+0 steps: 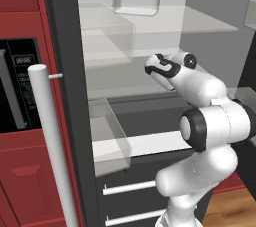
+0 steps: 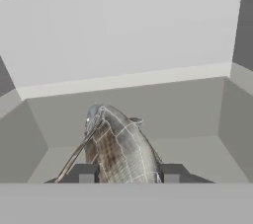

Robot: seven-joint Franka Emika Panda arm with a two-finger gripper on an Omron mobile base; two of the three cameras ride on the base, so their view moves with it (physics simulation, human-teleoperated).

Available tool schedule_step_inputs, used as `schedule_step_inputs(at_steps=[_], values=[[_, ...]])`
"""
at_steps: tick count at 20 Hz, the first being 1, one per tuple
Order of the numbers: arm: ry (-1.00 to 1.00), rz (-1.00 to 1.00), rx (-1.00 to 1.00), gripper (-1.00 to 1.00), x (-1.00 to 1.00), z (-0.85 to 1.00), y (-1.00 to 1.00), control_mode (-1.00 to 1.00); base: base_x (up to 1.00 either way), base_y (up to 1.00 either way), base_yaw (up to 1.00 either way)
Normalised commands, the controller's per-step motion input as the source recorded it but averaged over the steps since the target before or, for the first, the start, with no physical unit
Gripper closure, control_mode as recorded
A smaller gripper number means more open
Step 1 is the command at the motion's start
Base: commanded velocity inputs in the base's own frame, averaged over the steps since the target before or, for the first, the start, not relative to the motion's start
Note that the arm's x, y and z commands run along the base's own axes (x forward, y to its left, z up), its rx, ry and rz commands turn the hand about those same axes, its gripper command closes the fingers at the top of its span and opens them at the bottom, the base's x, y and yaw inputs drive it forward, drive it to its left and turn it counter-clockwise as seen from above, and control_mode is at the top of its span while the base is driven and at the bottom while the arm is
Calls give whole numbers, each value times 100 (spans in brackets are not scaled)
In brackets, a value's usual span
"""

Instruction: Take the fish out of the fridge, briefly rinse it in the sink, and place it on the tray next to the sink.

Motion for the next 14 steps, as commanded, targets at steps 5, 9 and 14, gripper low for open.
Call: schedule_step_inputs(at_steps=[5,9,14], values=[[-1,-5,2,100,-100,1,-56,-100,0,0,0],[0,-8,0,100,-100,8,-40,-100,0,0,0],[-1,-11,0,100,-100,16,-52,-100,0,0,0]])
